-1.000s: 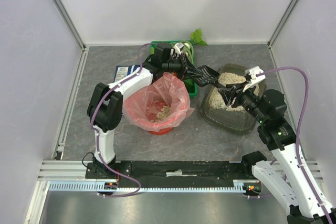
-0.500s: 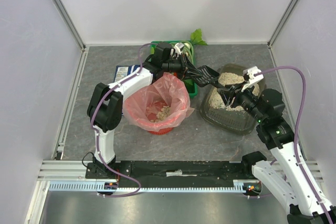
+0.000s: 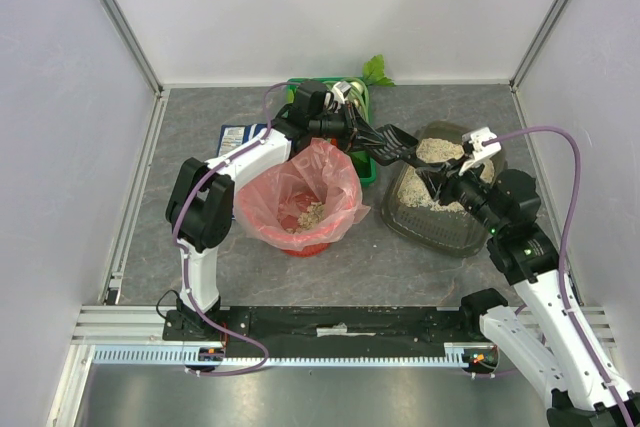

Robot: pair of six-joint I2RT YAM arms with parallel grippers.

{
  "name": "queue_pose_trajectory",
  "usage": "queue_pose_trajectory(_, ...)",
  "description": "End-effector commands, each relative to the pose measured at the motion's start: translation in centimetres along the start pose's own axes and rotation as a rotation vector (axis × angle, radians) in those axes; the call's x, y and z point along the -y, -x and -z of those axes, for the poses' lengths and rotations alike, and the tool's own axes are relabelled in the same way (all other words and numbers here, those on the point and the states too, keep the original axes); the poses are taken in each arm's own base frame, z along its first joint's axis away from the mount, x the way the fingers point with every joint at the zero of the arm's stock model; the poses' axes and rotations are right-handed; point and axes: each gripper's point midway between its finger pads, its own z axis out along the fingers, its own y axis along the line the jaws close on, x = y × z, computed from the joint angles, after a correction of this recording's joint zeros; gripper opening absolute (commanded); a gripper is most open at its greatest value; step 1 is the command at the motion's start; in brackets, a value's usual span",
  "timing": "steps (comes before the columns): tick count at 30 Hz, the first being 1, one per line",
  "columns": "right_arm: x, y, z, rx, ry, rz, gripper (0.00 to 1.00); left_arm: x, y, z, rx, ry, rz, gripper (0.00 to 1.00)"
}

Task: Clean the litter box

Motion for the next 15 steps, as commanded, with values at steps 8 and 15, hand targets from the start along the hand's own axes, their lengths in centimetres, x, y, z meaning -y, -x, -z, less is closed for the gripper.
queue_pose_trajectory(8,0.7,2.6,1.4,0.106,-0.074,-0.014,0.00,1.7,0.1,0.2,-0.018,-0.031,-0.121,0.56)
queue_pose_trajectory(15,2.2,2.3,2.5,0.090,-0.175,-0.032,0.00,2.9,0.8,0.7,0.033,-0.017,-0.247,0.77)
